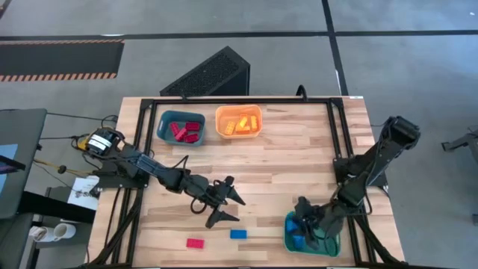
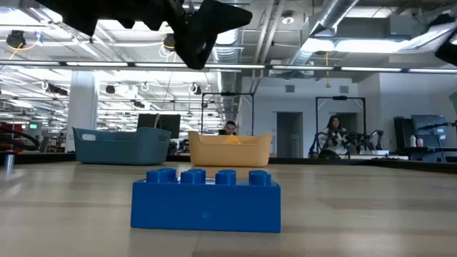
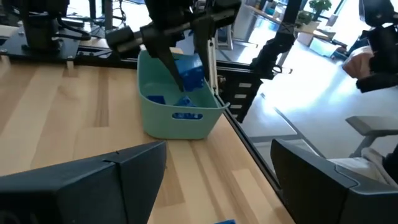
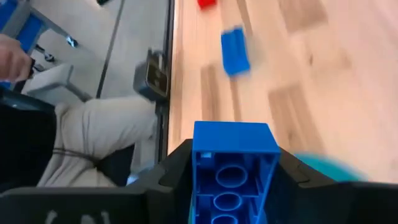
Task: Sort & place blocks by color
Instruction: Put the blue game piece into the green bin
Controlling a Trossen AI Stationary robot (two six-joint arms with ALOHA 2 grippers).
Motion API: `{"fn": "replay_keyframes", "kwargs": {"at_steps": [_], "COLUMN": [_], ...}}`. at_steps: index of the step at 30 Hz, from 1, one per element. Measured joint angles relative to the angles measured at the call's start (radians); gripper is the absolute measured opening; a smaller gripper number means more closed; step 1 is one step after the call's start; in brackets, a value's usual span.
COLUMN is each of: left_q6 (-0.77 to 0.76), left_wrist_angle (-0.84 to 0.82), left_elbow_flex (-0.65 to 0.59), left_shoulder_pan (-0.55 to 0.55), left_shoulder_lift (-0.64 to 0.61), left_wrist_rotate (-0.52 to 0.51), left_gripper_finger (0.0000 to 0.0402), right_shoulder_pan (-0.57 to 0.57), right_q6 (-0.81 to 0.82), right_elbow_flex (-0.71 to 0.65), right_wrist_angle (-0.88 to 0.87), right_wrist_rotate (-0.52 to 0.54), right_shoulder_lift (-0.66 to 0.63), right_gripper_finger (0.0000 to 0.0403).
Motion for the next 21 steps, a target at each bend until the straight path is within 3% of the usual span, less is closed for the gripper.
{"fn": "replay_keyframes", "kwargs": {"at_steps": [8,14,21], "left_q6": [-0.037,-0.045,-0.039], "left_wrist_angle": [0.0,-0.02,-0.059], "left_elbow_flex": [0.0,0.0,-0.001], "left_shoulder_pan": [-0.001,-0.003,-0.013], "left_shoulder_lift": [0.0,0.0,0.0], "left_wrist_rotate": [-0.009,-0.009,-0.002], "left_gripper_finger": [0.0272,0.0272,0.0272], "right_shoulder_pan": [0.016,0.007,-0.018], "right_q6": [0.216,0.246,0.172], "right_elbow_flex": [0.0,0.0,0.066], "right_wrist_angle": [-0.118,-0.171,-0.194], "right_wrist_rotate": [-0.061,-0.108,-0.132], "right_shoulder_lift": [0.0,0.0,-0.002], "right_gripper_finger": [0.0199,0.0238,0.0241]}}
